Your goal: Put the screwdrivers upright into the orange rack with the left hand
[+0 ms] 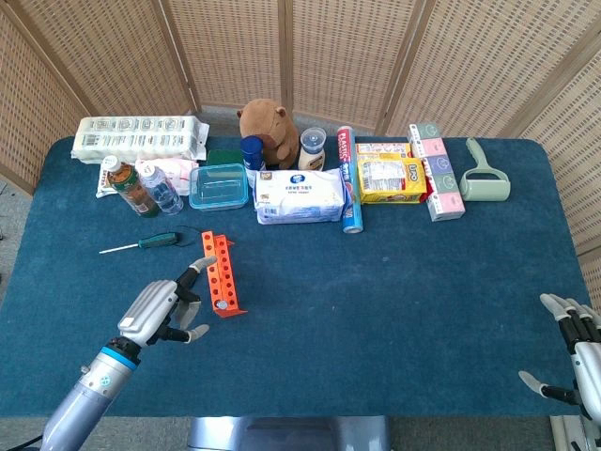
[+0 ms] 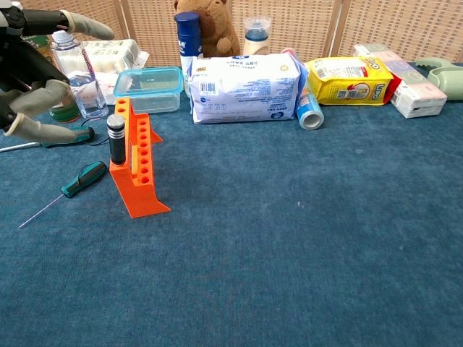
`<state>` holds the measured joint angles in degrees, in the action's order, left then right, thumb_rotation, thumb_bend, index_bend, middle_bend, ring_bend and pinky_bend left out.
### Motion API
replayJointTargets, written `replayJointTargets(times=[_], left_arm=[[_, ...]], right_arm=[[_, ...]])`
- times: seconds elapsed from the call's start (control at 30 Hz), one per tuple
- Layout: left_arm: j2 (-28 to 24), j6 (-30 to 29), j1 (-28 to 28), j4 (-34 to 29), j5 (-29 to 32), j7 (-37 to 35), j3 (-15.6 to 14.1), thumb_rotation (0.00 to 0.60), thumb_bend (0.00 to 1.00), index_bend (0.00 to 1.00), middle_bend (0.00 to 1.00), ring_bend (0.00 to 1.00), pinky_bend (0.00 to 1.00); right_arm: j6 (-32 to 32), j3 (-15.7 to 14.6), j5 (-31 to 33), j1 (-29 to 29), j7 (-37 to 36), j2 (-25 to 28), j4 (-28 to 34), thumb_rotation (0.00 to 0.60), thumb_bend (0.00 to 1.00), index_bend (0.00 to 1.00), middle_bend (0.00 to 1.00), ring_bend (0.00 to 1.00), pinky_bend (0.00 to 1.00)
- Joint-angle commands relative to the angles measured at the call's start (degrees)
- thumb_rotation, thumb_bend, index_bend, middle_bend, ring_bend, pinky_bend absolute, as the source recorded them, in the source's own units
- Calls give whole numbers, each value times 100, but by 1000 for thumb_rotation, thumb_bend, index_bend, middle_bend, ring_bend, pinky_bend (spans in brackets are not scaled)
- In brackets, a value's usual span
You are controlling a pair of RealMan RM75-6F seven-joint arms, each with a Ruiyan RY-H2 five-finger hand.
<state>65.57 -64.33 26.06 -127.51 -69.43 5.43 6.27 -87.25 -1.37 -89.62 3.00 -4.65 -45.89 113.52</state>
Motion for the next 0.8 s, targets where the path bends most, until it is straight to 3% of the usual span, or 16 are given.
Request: replayJointTargets(times=[0.03, 0.27, 0.6, 0.8], left_arm=[[46, -35, 152, -99, 234, 619, -25, 600, 213, 0, 799, 761, 920], [775, -341, 575, 175, 891, 1831, 219, 600, 213, 0, 799, 761, 920], [1468, -605, 947, 478, 1486, 2561, 379, 600, 217, 0, 799, 760, 921], [1599, -822, 1013, 500, 1679, 2776, 419, 600, 226, 0, 799, 762, 920]], right_arm=[[-6, 3, 5, 2, 13, -5, 1, 600, 0, 74, 113, 96, 28], [5, 13, 32, -5, 6, -1, 3, 600, 0, 74, 113, 98, 28], [-3, 9, 27, 2, -42, 20, 0, 600, 0, 74, 113, 99, 28], [-15, 15, 35, 6, -109, 47, -11, 600, 0, 74, 113, 100, 28]])
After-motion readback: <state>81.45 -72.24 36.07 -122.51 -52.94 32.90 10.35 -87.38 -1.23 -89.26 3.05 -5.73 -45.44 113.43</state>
